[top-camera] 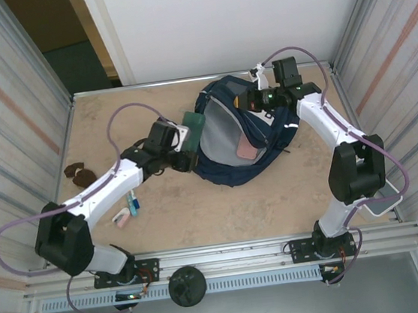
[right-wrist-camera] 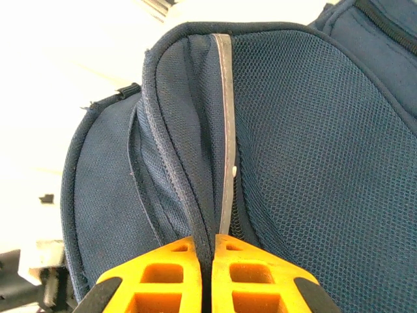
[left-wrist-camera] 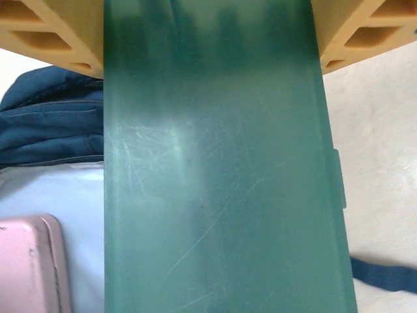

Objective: Pack books, pencil case, and school supplies into a backpack

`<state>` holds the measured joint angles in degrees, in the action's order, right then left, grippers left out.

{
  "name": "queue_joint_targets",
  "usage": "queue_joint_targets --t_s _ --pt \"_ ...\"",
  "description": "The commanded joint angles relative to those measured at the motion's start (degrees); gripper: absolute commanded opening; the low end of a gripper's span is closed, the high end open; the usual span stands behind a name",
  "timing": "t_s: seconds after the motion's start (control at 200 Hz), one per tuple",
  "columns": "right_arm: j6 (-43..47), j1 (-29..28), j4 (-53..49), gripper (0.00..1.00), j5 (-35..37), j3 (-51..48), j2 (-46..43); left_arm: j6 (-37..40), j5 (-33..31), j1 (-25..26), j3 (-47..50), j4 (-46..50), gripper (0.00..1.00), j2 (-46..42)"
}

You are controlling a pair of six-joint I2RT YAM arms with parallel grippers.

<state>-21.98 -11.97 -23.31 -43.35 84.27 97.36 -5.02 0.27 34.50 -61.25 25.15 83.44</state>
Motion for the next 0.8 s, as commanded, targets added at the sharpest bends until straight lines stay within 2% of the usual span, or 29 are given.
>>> queue_joint_targets --t_s 0.0,0.17,0.371,0.611,0.736,0.797 --pt "1.08 0.45 -0.44 0.00 -2.13 4.20 -0.36 4.05 -0.01 1.71 -5.49 2.40 0.48 4.18" --pt "0.14 0.15 -0.42 0.00 -4.06 6.33 1.08 6.02 0.03 4.52 -14.22 5.61 0.49 12.76" --pt "-0.25 -0.33 -0.20 0.00 -4.46 6.19 1.69 4.63 -1.96 4.94 -27.21 11.85 0.50 24.18" --pt "-0.76 -0.69 0.92 0.00 -4.55 4.25 1.72 1.68 -3.49 4.96 -42.51 13.73 0.55 36.12" --pt "-0.61 -0.69 1.07 0.00 -4.22 3.20 1.28 -0.51 -3.68 4.97 -45.32 12.41 0.59 39.13" --pt "-0.52 -0.59 1.12 0.00 -4.06 2.73 1.09 -1.11 -3.94 5.18 -43.66 10.24 0.64 38.21"
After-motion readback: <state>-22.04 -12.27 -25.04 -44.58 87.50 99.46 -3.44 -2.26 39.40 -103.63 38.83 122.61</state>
